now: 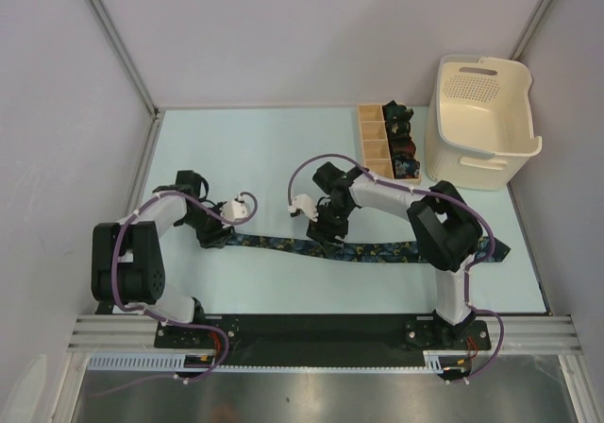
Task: Roll the ties
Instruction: Flatten out the tie at the center of the board, then roll the tie at the center of the board.
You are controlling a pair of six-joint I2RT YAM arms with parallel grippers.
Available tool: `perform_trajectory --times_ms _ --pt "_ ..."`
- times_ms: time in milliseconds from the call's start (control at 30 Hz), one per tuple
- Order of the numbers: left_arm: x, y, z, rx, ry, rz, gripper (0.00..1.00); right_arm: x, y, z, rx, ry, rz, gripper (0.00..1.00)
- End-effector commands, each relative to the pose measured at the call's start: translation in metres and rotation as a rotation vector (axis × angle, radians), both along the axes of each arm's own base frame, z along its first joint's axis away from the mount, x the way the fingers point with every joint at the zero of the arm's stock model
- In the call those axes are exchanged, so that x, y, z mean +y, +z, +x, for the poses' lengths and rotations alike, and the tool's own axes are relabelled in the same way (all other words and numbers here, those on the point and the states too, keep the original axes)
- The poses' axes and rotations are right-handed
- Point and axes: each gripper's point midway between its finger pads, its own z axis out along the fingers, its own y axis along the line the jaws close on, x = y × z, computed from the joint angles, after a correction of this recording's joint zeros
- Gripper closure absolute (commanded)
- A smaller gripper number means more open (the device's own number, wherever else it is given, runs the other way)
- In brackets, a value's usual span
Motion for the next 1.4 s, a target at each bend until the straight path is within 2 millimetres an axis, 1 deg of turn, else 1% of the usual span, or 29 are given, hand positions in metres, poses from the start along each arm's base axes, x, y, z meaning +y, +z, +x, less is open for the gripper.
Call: perform_trajectory --times_ms 0,67,133,233,267,300,367,433,467,533,567,600,633,667,700,733,767,833,933,1033,1067,1133,1233,1367 --pt "-0.006 0.011 -0.02 -0.009 -0.068 -0.03 0.51 0.015 0.023 0.01 -0.049 -0.03 0.082 0.34" --pt "-0.008 0.012 -0.025 -0.003 -0.064 -0.042 0.51 0.021 0.025 0.013 -0.026 -0.072 0.103 0.36" --pt "-0.008 0.016 -0.025 -0.012 -0.051 -0.05 0.51 0.03 0.032 0.02 -0.024 -0.103 0.138 0.37" --pt "-0.007 0.016 -0.028 -0.007 -0.03 -0.06 0.42 0.044 0.044 0.031 0.015 -0.185 0.206 0.38" --pt "-0.006 0.015 -0.027 -0.012 -0.025 -0.06 0.33 0.048 0.047 0.032 0.033 -0.204 0.225 0.39" --pt "-0.002 0.014 -0.026 -0.012 -0.012 -0.058 0.29 0.053 0.054 0.039 0.05 -0.259 0.25 0.4" --pt "0.001 0.011 -0.025 -0.011 -0.004 -0.052 0.27 0.062 0.062 0.046 0.071 -0.3 0.297 0.42" --pt "0.004 0.008 -0.024 -0.013 0.003 -0.049 0.27 0.07 0.069 0.047 0.111 -0.358 0.322 0.45" --pt "0.004 0.008 -0.023 -0.016 0.005 -0.051 0.28 0.076 0.072 0.049 0.124 -0.372 0.346 0.51" --pt "0.002 0.01 -0.02 -0.022 0.014 -0.064 0.3 0.084 0.071 0.044 0.201 -0.429 0.351 0.56" --pt "0.001 0.011 -0.02 -0.024 0.016 -0.072 0.34 0.089 0.073 0.041 0.238 -0.43 0.372 0.61" --pt "0.0 0.011 -0.02 -0.024 0.017 -0.075 0.36 0.092 0.071 0.038 0.27 -0.447 0.372 0.62" --pt "-0.001 0.012 -0.021 -0.029 0.016 -0.078 0.4 0.095 0.072 0.035 0.313 -0.474 0.373 0.67" --pt "-0.001 0.012 -0.022 -0.033 0.012 -0.082 0.41 0.098 0.073 0.036 0.321 -0.481 0.386 0.7" --pt "-0.002 0.013 -0.022 -0.041 0.008 -0.085 0.42 0.101 0.07 0.033 0.337 -0.483 0.381 0.72" --pt "-0.004 0.012 -0.025 -0.039 0.006 -0.093 0.45 0.104 0.071 0.032 0.359 -0.497 0.383 0.75" --pt "-0.006 0.016 -0.024 -0.057 -0.003 -0.101 0.46 0.106 0.071 0.032 0.367 -0.5 0.389 0.76" --pt "-0.007 0.016 -0.026 -0.061 -0.005 -0.108 0.49 0.11 0.065 0.029 0.414 -0.53 0.376 0.79" --pt "-0.007 0.021 -0.026 -0.08 -0.014 -0.104 0.53 0.118 0.064 0.026 0.449 -0.537 0.387 0.79" --pt "-0.009 0.03 -0.024 -0.106 -0.021 -0.115 0.57 0.128 0.067 0.024 0.484 -0.548 0.411 0.79" --pt "-0.012 0.036 -0.022 -0.117 -0.019 -0.124 0.6 0.135 0.066 0.02 0.519 -0.564 0.416 0.79" --pt "-0.014 0.038 -0.023 -0.116 -0.022 -0.126 0.62 0.139 0.068 0.015 0.564 -0.581 0.414 0.79" --pt "-0.019 0.043 -0.022 -0.123 -0.03 -0.136 0.63 0.142 0.07 0.011 0.623 -0.603 0.42 0.79" --pt "-0.035 0.057 -0.021 -0.129 -0.036 -0.169 0.63 0.147 0.076 0.009 0.648 -0.603 0.448 0.79"
